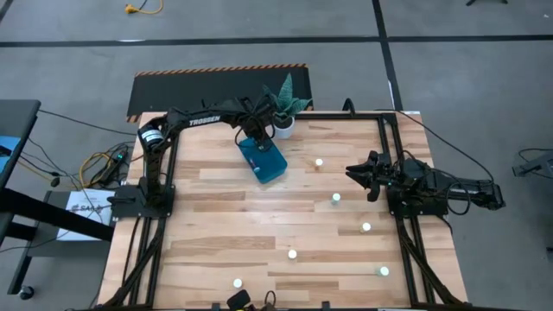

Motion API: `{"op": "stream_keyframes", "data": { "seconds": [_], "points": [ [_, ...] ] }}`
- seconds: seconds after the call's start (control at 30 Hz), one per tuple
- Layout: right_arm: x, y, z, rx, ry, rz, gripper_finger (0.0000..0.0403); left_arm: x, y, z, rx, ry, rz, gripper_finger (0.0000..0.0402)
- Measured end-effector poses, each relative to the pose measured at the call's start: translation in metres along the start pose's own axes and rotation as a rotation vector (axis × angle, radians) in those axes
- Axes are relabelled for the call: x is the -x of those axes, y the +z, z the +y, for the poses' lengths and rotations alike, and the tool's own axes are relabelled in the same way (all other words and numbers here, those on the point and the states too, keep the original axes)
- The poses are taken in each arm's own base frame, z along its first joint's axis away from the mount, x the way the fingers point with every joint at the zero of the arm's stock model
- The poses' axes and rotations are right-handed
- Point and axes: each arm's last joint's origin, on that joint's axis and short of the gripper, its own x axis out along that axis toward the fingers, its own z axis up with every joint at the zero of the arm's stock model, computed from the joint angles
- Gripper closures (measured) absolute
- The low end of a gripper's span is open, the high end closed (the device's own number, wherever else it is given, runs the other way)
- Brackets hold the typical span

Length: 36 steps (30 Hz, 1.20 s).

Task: Pick and place pill bottles into a basket
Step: Put the orange pill bottle into the blue bin

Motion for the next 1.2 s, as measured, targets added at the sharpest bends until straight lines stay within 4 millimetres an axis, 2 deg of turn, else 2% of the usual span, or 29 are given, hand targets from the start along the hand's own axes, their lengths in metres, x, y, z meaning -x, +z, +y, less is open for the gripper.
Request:
{"op": "stream_keyframes", "data": {
  "seconds": [0.23, 0.37, 0.5, 0.7, 0.83, 0.97, 1.2],
  "points": [
    [0.0, 0.0, 0.0, 0.0, 0.0, 0.0, 0.0303, 0.051, 0.024, -0.01, -0.058, -0.021, -0.045, 0.0221],
    [0.0, 0.0, 0.0, 0.0, 0.0, 0.0, 0.0303, 0.085, 0.028, -0.03, -0.12, -0.069, -0.048, 0.0221],
    [0.0, 0.0, 0.0, 0.0, 0.0, 0.0, 0.0303, 0.122, 0.015, -0.061, -0.185, -0.111, -0.064, 0.0221],
    [0.0, 0.0, 0.0, 0.0, 0.0, 0.0, 0.0303, 0.177, -0.022, -0.11, -0.247, -0.131, -0.103, 0.0221],
    [0.0, 0.0, 0.0, 0.0, 0.0, 0.0, 0.0303, 0.2, -0.056, -0.135, -0.234, -0.137, -0.081, 0.0221],
    [0.0, 0.0, 0.0, 0.0, 0.0, 0.0, 0.0303, 0.205, -0.092, -0.158, -0.238, -0.163, -0.041, 0.0221],
    [0.0, 0.0, 0.0, 0.0, 0.0, 0.0, 0.0303, 0.193, -0.165, -0.193, -0.304, -0.262, -0.01, 0.0221]
  ]
}}
